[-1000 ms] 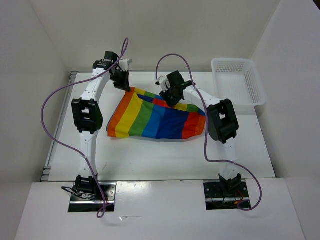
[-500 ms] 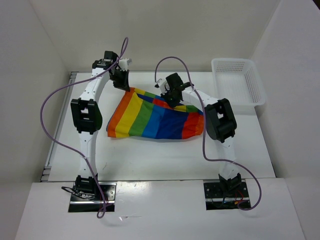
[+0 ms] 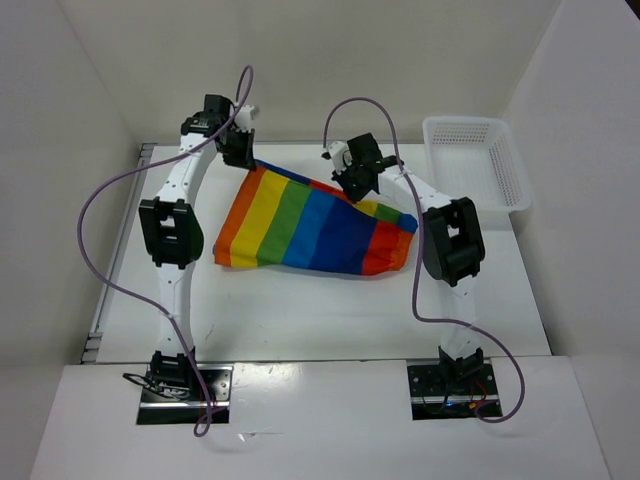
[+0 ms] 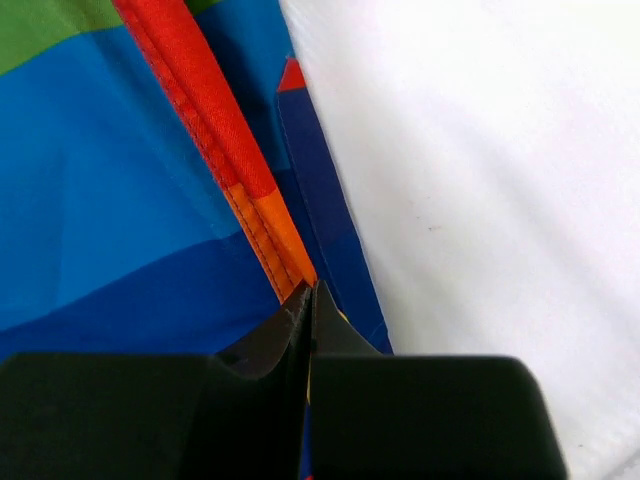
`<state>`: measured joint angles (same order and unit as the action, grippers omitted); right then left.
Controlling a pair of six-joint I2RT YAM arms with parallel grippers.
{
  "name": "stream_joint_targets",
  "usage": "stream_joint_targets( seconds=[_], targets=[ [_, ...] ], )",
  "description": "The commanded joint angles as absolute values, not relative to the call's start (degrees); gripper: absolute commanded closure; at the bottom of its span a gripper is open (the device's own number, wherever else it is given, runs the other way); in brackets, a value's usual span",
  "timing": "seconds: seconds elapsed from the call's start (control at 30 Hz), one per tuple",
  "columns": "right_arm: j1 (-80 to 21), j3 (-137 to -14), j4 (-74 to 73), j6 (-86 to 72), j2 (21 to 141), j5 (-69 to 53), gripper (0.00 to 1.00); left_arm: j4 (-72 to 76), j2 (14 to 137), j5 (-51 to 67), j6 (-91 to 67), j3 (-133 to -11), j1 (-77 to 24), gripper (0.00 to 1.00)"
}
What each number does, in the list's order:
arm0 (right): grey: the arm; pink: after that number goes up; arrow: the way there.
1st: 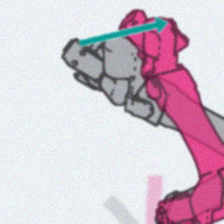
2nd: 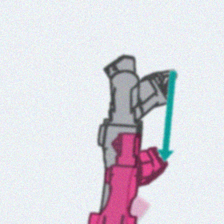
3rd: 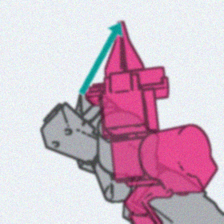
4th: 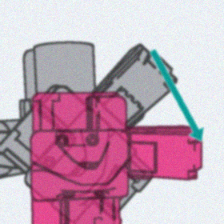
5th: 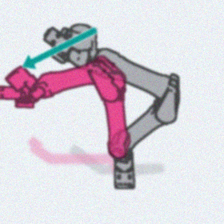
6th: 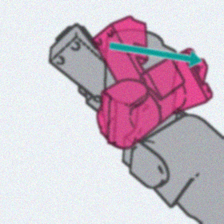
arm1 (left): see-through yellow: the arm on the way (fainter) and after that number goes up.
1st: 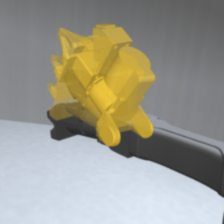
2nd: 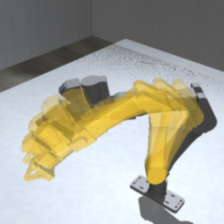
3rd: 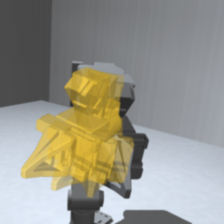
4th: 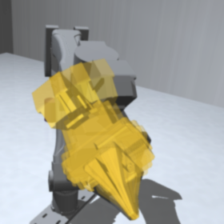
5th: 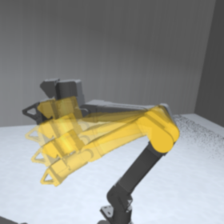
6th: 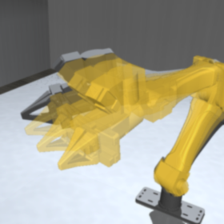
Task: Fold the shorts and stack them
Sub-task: Fold the shorts
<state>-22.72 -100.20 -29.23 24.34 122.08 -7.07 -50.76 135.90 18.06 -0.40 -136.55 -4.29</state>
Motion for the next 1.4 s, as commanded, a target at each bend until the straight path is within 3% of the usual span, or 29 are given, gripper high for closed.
stream_joint_targets(
  seconds=[0.0, 0.13, 0.23, 0.33, 0.37, 0.47, 0.8, 1.13, 1.27, 1.37],
  targets=[
    [-21.62, -103.0, -29.27, 24.27, 125.05, -5.1, 1.0, -46.68, 139.29, 11.88, 0.0, -138.34, -3.34, 0.99],
    [-21.62, -106.86, -28.13, 22.41, 129.11, -3.7, 1.0, -45.62, 143.51, 8.96, 0.0, -138.86, -3.34, 0.96],
    [-21.62, -109.67, -26.9, 20.22, 130.25, -0.01, 0.75, -45.62, 145.01, 8.35, 0.0, -140.09, -3.86, 0.93],
    [-21.62, -110.39, -25.14, 17.32, 127.55, 2.8, 0.58, -45.62, 145.63, 8.35, 0.0, -140.89, -3.87, 0.91],
    [-21.62, -110.39, -25.14, 14.97, 126.05, 4.38, 0.31, -45.62, 146.24, 8.35, 0.0, -141.41, -4.39, 0.91],
    [-21.62, -109.35, -26.97, 10.47, 118.76, 4.39, 0.08, -45.09, 146.77, 7.82, 0.0, -141.42, -4.39, 0.91],
    [-11.69, -84.84, -42.01, -5.62, 97.83, -12.37, 0.09, -44.56, 145.02, 6.15, 0.0, -139.14, -4.92, 0.89],
    [-5.71, -65.14, -41.14, -10.72, 96.23, -24.24, 0.1, -44.03, 143.36, 3.78, 0.0, -136.93, -5.45, 0.87],
    [-5.71, -63.98, -34.38, -13.88, 99.13, -25.22, 0.08, -44.03, 142.74, 3.78, 0.0, -135.18, -5.45, 0.82],
    [-8.69, -67.4, -30.16, -13.89, 102.3, -22.43, 0.08, -44.03, 141.68, 4.39, 0.0, -133.52, -5.45, 0.71]
  ],
)
